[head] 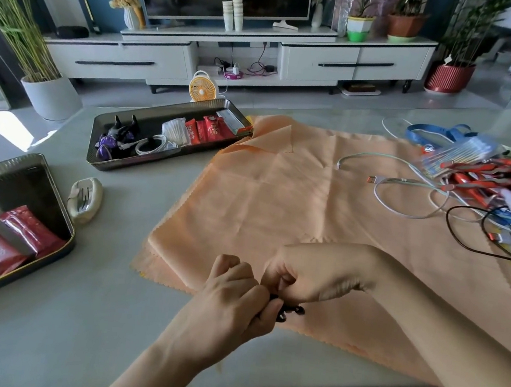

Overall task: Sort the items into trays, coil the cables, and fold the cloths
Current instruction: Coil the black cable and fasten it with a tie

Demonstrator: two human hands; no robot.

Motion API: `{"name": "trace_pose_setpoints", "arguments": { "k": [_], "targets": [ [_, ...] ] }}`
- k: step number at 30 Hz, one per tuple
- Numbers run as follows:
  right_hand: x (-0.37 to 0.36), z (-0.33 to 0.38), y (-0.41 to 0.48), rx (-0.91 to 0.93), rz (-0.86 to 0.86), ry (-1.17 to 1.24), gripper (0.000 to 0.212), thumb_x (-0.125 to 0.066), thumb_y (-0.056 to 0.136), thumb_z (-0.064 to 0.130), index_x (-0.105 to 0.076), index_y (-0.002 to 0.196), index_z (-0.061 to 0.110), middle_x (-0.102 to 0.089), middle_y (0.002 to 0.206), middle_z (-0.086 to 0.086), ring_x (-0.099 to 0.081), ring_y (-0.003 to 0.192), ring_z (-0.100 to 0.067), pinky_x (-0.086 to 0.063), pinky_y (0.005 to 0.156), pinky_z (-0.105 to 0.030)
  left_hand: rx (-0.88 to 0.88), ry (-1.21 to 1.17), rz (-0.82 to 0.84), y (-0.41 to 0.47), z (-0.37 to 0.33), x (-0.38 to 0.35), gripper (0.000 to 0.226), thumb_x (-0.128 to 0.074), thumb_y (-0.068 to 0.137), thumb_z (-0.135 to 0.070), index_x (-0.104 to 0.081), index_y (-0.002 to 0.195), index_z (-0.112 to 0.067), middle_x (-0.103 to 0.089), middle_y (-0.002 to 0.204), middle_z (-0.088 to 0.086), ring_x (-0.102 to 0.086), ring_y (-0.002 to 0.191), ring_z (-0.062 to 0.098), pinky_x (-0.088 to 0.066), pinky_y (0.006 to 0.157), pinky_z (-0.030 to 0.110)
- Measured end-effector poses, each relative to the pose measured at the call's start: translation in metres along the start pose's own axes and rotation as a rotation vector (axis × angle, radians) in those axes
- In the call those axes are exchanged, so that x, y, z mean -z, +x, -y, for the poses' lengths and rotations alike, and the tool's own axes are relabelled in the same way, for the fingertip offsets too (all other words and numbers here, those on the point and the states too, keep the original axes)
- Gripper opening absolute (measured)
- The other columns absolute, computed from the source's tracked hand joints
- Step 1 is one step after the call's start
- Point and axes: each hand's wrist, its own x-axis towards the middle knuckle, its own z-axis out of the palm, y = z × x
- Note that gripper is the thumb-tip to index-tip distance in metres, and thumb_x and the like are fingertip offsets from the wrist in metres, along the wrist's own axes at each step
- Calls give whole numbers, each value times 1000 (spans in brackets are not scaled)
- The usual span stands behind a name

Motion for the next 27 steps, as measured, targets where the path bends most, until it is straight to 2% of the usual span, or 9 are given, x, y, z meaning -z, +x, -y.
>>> {"name": "trace_pose_setpoints", "arguments": {
  "k": [3, 5, 6, 9, 12, 15, 19, 23, 27],
  "targets": [
    [-7, -1, 3, -33, -28, -185, 23, -45, 83, -1, -58, 69, 12, -66, 86, -18, -57, 62, -14, -48, 63, -26, 45, -42, 40, -3, -2, -2, 39, -49, 87, -18, -48, 50, -6, -42, 47, 0, -37, 50, 18, -33, 69, 27],
    [-10, -2, 3, -58, -137, -270, 25, -46, 89, 11, -51, 66, 22, -66, 87, -10, -58, 71, -14, -45, 69, -22, 124, -105, 54, -3, -1, 0, 41, -47, 90, -20, -47, 51, -7, -40, 47, -2, -36, 51, 15, -33, 69, 27],
    [-10, -1, 2, -64, -219, -262, 26, -47, 92, 18, -50, 67, 26, -65, 87, -6, -57, 72, -11, -41, 67, -16, 183, -142, 53, -3, 1, 2, 43, -44, 91, -22, -46, 51, -8, -38, 47, -6, -34, 51, 12, -33, 70, 26],
    [-9, 3, 1, 1, -453, -68, 20, -56, 92, 28, -52, 73, 23, -63, 77, 2, -53, 62, -2, -41, 61, -15, 404, -254, 5, -3, 6, 6, 48, -37, 93, -28, -42, 49, -10, -25, 47, -15, -30, 51, 8, -30, 70, 13],
    [-10, 6, 6, 91, -637, -29, 17, -61, 90, 22, -54, 75, 17, -53, 74, 10, -49, 65, 1, -38, 61, -10, 652, -364, -65, -3, 4, 4, 49, -39, 95, -27, -32, 49, -14, -27, 42, -7, -31, 47, 9, -29, 58, 9],
    [-20, 10, 13, 136, -754, -123, 15, -55, 93, 19, -49, 80, 15, -45, 78, 11, -45, 70, -6, -34, 65, -15, 868, -504, -102, -1, 2, 2, 51, -38, 97, -26, -33, 51, -3, -29, 44, -7, -27, 43, 8, -22, 42, 13],
    [-31, 14, 16, 204, -891, -309, 13, -51, 95, 14, -52, 84, 9, -46, 85, 5, -46, 71, -15, -32, 65, -20, 1030, -643, -169, 2, 2, 2, 49, -39, 94, -27, -39, 48, -8, -36, 42, -6, -30, 42, 5, -24, 41, 12],
    [-41, 20, 15, 274, -1010, -498, 19, -47, 93, 12, -57, 79, 4, -56, 79, -6, -51, 66, -22, -36, 66, -27, 1103, -729, -211, 3, 1, 0, 50, -43, 96, -24, -39, 54, 2, -33, 49, 1, -28, 48, 8, -22, 43, 13],
    [-53, 17, 18, 350, -1036, -610, 24, -45, 91, 11, -63, 80, 1, -62, 80, -9, -56, 64, -23, -47, 62, -34, 1191, -806, -175, -1, 4, 1, 49, -44, 94, -27, -38, 48, -10, -35, 49, 0, -30, 48, 9, -25, 44, 12]
  ]
}}
